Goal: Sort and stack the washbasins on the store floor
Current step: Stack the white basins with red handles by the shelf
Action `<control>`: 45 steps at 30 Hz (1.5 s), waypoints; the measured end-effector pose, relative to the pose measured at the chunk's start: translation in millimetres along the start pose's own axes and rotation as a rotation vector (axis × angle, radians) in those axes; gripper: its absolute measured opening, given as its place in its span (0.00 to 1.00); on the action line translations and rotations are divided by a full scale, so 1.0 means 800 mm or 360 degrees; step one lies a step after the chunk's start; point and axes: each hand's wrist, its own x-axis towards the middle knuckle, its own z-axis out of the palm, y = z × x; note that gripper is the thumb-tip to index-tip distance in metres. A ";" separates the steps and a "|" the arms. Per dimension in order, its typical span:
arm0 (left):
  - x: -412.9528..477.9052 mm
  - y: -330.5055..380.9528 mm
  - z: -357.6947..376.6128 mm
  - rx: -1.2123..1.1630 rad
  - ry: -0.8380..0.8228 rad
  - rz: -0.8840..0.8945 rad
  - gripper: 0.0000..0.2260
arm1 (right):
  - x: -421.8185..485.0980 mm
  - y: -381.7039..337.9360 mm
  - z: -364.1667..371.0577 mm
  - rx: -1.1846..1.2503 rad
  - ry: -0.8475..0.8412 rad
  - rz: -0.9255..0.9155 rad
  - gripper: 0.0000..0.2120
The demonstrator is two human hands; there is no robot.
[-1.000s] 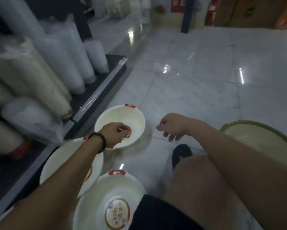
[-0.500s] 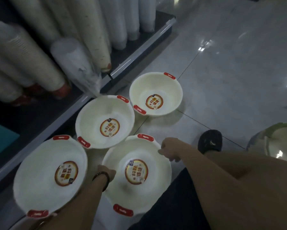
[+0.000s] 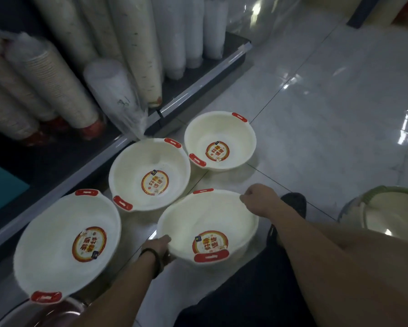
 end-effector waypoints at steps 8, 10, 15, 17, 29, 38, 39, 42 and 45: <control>-0.085 0.031 0.043 -0.0222 -0.0323 0.0069 0.08 | -0.067 0.031 -0.097 0.0298 0.0433 0.0244 0.17; -0.111 0.059 0.054 -0.0194 -0.0382 0.0216 0.06 | -0.086 0.035 -0.132 0.0539 0.0503 0.0270 0.18; -0.178 0.164 0.066 -0.0055 -0.0375 0.0741 0.09 | -0.123 0.038 -0.222 0.1069 0.0545 0.0154 0.27; -0.208 0.211 0.067 -0.0007 -0.0392 0.0881 0.12 | -0.133 0.033 -0.244 0.1177 0.0445 0.0080 0.25; -0.343 0.306 0.100 0.0025 -0.0732 0.1085 0.20 | -0.113 -0.030 -0.296 0.2108 0.0727 -0.0230 0.19; -0.262 0.329 0.187 -0.0200 -0.0508 0.1103 0.10 | -0.004 -0.031 -0.254 0.2077 0.0692 -0.0137 0.13; -0.249 0.341 0.190 -0.0160 -0.0454 0.1112 0.10 | 0.011 -0.024 -0.257 0.2038 0.0718 -0.0123 0.13; -0.210 0.373 0.203 -0.0032 -0.0332 0.1096 0.10 | 0.063 -0.004 -0.274 0.1976 0.0786 -0.0098 0.21; -0.158 0.407 0.217 0.0116 -0.0246 0.1134 0.11 | 0.125 0.005 -0.293 0.1923 0.0830 -0.0118 0.26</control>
